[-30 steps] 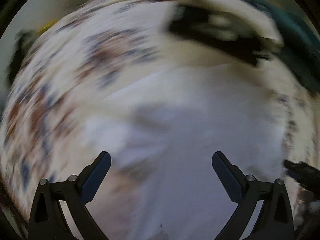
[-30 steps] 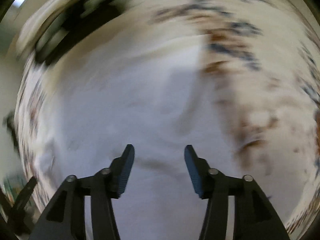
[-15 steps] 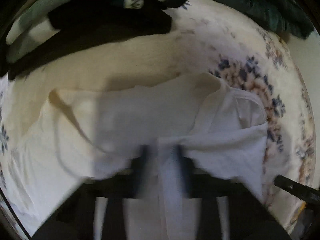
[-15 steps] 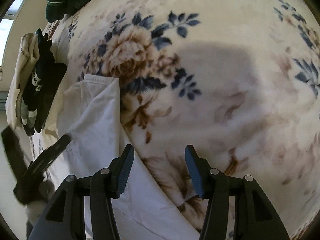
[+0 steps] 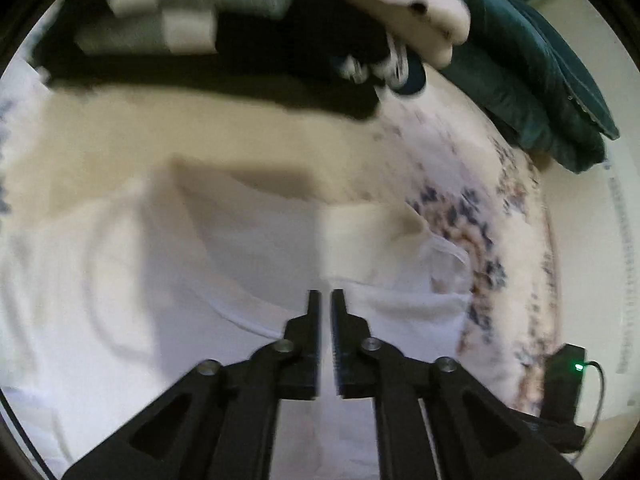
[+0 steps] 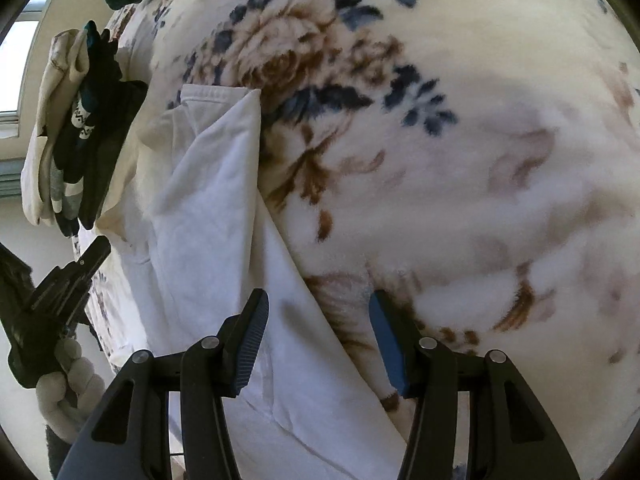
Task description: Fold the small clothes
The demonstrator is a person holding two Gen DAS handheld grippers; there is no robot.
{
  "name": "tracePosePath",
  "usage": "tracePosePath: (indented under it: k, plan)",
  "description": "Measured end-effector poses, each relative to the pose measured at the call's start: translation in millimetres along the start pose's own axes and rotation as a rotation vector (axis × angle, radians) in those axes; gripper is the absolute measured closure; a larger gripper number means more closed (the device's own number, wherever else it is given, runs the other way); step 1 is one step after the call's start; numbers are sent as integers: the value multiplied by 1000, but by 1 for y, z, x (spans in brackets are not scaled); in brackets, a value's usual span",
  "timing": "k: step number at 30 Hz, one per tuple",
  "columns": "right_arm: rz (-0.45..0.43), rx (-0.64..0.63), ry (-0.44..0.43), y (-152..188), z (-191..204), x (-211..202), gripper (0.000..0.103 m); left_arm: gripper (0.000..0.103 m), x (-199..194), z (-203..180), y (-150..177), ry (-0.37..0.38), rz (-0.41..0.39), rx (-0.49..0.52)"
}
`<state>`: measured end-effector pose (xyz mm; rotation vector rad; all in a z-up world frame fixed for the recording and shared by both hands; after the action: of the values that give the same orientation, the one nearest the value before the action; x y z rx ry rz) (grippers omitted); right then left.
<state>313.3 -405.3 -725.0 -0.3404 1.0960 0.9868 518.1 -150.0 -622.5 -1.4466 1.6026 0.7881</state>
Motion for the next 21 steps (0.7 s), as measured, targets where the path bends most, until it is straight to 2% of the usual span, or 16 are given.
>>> tracePosePath:
  k: [1,2,3,4,6,7,8,9,13,19,21]
  plan:
    - [2,0,0,0,0,0,48,74,8,-2,-1,29,27,2]
    - [5,1,-1,-7,3,0,48,50,16,-7,-1,60,45,6]
    - [7,1,-3,-10,6,2,48,45,24,-12,0,71,54,7]
    - [8,4,-2,-10,4,2,48,45,30,-15,0,67,63,11]
    - [11,7,-3,-14,5,5,48,48,42,-22,0,24,65,43]
    - [10,10,-4,-14,4,5,48,54,43,-26,0,4,44,63]
    - [10,10,-5,-15,4,6,48,90,43,-29,-1,-29,12,89]
    - [10,11,-5,-16,4,7,48,101,45,-31,-1,-67,9,107]
    - [3,2,3,-15,5,7,48,102,25,-33,3,-91,-86,126]
    - [-10,-14,-1,-14,10,7,50,102,1,-17,6,-73,-145,40]
    - [-21,-28,13,-14,13,7,68,102,1,-11,6,-82,-152,9]
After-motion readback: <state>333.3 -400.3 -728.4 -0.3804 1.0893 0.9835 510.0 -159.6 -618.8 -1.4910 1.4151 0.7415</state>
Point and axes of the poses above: each gripper's, at about its wrist camera, not at the fingertips, and x roughly the way its jaws point, z to its left, y to its underside, the point moved 5 cm from there along x, roughly the way its jaws point, and after that the axes turned 8 degrees about z, right-handed, at the moved point
